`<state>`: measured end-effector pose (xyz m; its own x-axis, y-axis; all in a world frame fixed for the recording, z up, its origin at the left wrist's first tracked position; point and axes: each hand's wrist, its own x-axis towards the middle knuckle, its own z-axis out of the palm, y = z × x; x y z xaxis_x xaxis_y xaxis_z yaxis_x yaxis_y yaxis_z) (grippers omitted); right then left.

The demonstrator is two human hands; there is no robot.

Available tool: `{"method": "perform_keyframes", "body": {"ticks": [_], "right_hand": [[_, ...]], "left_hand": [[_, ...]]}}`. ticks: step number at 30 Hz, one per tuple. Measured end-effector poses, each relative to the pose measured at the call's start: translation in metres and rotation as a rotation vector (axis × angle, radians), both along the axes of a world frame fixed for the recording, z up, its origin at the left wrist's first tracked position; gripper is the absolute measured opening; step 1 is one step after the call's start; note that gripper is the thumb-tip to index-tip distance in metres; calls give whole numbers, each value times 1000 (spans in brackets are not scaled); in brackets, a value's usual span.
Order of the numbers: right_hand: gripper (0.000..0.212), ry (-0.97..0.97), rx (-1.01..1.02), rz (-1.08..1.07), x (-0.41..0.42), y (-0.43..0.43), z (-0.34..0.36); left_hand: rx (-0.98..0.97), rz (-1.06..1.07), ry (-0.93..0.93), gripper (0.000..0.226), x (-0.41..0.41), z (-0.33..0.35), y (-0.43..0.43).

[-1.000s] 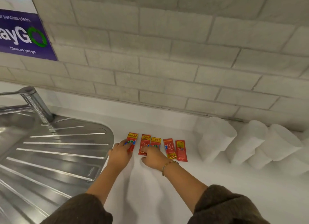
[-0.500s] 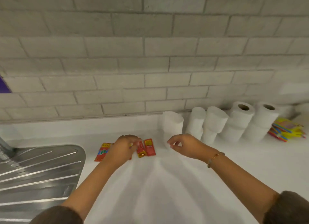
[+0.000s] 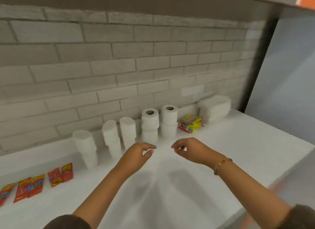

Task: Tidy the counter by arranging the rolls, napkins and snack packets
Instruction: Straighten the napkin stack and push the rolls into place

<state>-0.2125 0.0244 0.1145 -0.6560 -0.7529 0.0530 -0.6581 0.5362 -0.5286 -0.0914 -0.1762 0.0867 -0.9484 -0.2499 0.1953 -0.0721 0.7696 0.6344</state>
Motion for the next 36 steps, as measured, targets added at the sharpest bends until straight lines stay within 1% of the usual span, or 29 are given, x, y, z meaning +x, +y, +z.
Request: {"method": "perform_keyframes", "body": {"ticks": [8, 13, 16, 19, 25, 29, 32, 36], "right_hand": [[23, -17, 41, -131, -61, 172, -7], [21, -44, 28, -188, -104, 226, -16], [20, -50, 6, -215, -137, 246, -27], [20, -70, 20, -211, -170, 255, -41], [21, -90, 67, -189, -264, 263, -61], [23, -89, 155, -171, -326, 276, -60], [22, -78, 148, -190, -370, 285, -57], [21, -94, 142, -175, -419, 287, -60]], "left_hand": [[41, -131, -67, 24, -87, -8, 163], [34, -167, -116, 24, -133, -16, 209], [38, -172, -151, 24, -165, -25, 225], [85, -151, -161, 23, -197, -35, 234], [176, -83, -136, 21, -290, -56, 239], [181, -68, -143, 22, -354, -57, 248], [181, -71, -132, 22, -391, -53, 256], [180, -40, -150, 21, -421, -51, 260]]}}
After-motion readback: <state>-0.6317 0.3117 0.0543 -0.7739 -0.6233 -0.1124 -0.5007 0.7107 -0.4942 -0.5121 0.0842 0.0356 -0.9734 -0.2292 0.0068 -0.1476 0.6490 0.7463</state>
